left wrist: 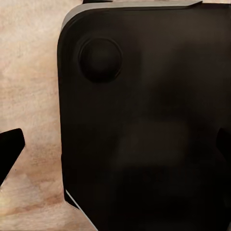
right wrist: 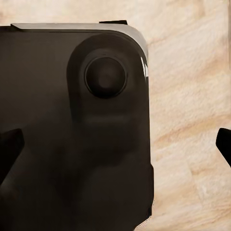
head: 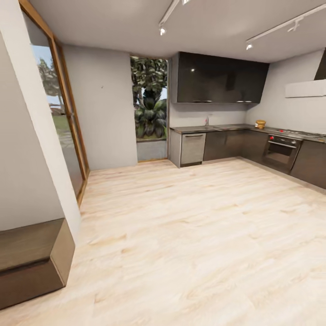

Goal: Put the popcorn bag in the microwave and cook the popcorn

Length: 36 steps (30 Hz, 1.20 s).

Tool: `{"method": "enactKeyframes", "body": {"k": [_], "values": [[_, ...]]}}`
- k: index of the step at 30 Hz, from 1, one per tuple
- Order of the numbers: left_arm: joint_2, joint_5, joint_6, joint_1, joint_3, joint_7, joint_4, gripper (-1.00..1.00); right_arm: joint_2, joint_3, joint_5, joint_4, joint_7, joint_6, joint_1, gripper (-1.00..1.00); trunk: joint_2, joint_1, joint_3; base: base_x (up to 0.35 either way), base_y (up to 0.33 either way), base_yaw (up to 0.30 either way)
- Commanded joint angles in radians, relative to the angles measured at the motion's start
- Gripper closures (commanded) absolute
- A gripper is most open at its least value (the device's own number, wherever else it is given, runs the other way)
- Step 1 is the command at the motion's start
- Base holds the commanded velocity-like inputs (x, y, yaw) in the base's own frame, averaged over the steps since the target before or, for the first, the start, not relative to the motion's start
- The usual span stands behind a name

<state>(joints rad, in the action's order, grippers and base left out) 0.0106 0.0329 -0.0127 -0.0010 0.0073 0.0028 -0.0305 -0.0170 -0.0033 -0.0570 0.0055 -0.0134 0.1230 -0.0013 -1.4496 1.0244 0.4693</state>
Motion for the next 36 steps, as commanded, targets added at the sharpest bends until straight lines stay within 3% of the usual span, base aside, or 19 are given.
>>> {"method": "enactKeyframes", "body": {"k": [1, 36], "values": [[0.0, 0.003, -0.001, 0.0, 0.0, 0.0, 0.0, -1.0, 0.0, 0.0, -0.006, 0.001, 0.0, 0.004, 0.0, -1.0, 0.0, 0.001, 0.001, 0.322, 0.0, -0.254], [0.0, 0.004, -0.001, 0.0, 0.0, 0.0, 0.0, -1.0, 0.0, 0.0, -0.006, 0.001, 0.0, 0.004, 0.0, -1.0, 0.0, 0.001, 0.001, 0.312, 0.0, -0.254]]}}
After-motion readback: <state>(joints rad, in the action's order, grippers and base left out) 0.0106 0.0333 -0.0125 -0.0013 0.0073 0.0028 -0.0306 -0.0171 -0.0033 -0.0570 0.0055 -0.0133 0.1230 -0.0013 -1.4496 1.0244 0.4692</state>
